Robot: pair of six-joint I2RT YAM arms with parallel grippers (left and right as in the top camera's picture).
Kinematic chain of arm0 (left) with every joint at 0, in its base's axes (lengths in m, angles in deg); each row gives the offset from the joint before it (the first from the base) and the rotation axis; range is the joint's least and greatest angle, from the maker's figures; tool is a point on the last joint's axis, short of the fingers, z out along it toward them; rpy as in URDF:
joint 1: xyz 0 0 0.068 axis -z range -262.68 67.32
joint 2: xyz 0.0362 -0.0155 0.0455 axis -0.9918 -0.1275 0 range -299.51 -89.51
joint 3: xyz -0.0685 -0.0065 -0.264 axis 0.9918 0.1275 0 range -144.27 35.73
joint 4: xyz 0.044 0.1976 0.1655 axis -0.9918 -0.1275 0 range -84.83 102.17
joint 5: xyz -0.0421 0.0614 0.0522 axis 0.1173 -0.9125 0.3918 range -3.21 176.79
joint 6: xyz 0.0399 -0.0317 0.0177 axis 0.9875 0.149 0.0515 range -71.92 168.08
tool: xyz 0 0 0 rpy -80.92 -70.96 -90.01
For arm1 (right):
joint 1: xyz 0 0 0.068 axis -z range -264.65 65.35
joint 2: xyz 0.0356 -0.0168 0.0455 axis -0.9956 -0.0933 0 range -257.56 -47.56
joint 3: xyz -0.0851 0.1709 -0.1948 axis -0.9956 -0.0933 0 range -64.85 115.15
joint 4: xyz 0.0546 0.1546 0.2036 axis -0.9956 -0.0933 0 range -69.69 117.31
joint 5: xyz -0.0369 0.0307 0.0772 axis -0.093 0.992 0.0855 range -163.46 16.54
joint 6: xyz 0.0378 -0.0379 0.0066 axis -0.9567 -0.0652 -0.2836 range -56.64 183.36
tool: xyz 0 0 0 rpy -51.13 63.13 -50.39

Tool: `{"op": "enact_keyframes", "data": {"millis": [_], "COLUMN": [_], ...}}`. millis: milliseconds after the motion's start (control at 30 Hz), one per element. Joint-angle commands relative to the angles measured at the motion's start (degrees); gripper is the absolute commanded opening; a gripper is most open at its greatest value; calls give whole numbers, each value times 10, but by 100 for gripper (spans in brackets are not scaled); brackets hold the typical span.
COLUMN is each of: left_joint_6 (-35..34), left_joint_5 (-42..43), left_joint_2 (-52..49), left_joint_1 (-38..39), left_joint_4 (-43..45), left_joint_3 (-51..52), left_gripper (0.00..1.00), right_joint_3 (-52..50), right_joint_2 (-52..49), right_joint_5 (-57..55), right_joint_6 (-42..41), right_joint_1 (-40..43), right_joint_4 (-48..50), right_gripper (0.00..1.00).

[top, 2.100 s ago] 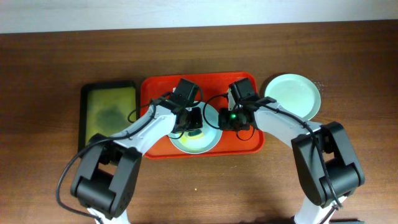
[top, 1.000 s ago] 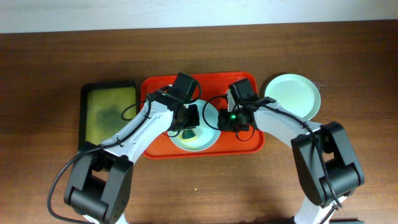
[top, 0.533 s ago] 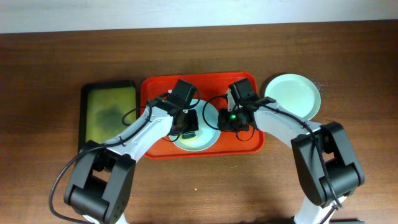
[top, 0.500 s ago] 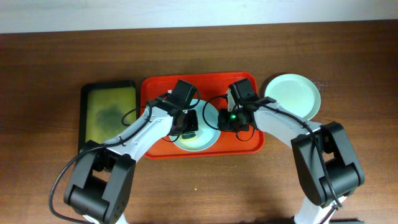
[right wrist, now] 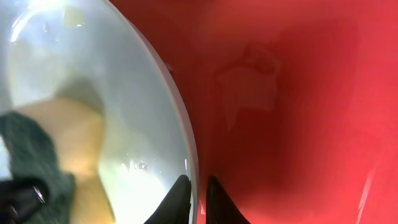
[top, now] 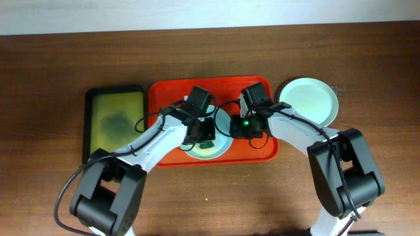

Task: Clean dirty plates on tray and stack at the side

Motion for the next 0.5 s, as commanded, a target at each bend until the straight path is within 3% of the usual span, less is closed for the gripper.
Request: {"op": "enact_keyframes", "data": {"millis": [0,100,167,267,467], "left_joint_6": [3,3,3,3,3], "left_joint_5": [-41,-105,-225,-321,-329], "left_joint_2": [3,3,3,6,29], "left_joint_1": [13,13,13,9,9], "left_joint_4": [-12,-24,-57,-73,-77], "left_joint_3": [6,17,22,13,-44], "left_gripper": [0,0,0,0,0], "right_joint_3": [-1,-1,-1,-1,-1], "right_joint_2": [-10,-10,-10,-10,-10], "right_joint_5": [-21,-21,-21,-21,-22], "right_joint_6": [-2,-2,-2,-2,-2], "right_joint_1": [5,5,5,5,5], "right_joint_4": [-5,-5,-5,-7,-9], "right_gripper": [12,12,12,12,12]}}
